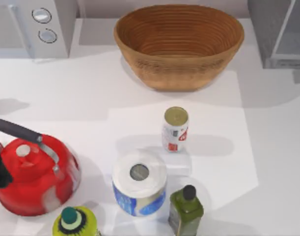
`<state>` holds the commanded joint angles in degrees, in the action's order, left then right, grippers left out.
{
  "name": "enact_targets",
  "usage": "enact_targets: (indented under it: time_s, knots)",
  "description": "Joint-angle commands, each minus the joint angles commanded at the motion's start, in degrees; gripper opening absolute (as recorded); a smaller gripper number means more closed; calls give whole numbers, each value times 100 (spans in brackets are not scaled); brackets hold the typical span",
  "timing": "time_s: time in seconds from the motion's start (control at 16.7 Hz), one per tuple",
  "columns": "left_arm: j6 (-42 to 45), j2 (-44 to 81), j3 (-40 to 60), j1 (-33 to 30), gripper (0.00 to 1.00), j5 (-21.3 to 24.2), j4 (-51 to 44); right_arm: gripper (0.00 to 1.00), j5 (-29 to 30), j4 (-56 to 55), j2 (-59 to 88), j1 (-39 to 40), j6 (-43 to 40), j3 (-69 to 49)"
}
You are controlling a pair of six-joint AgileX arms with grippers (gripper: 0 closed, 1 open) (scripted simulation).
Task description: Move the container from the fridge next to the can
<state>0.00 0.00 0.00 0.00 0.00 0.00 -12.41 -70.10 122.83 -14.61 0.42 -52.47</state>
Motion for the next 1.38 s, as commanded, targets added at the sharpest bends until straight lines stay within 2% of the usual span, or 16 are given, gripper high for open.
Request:
enact_targets:
  time_s: [0.36,0.84,1.14,1.38]
  knots:
    - [0,0,0,0,100,0,0,100,21,50,32,33,-1,-68]
    - [0,0,0,0,100,0,0,100,168,746,744,158,-6,-1490]
    - [0,0,0,0,100,0,0,100,183,823,811,173,-7,-1630]
    - [0,0,0,0,100,0,0,70,183,823,811,173,-7,-1630]
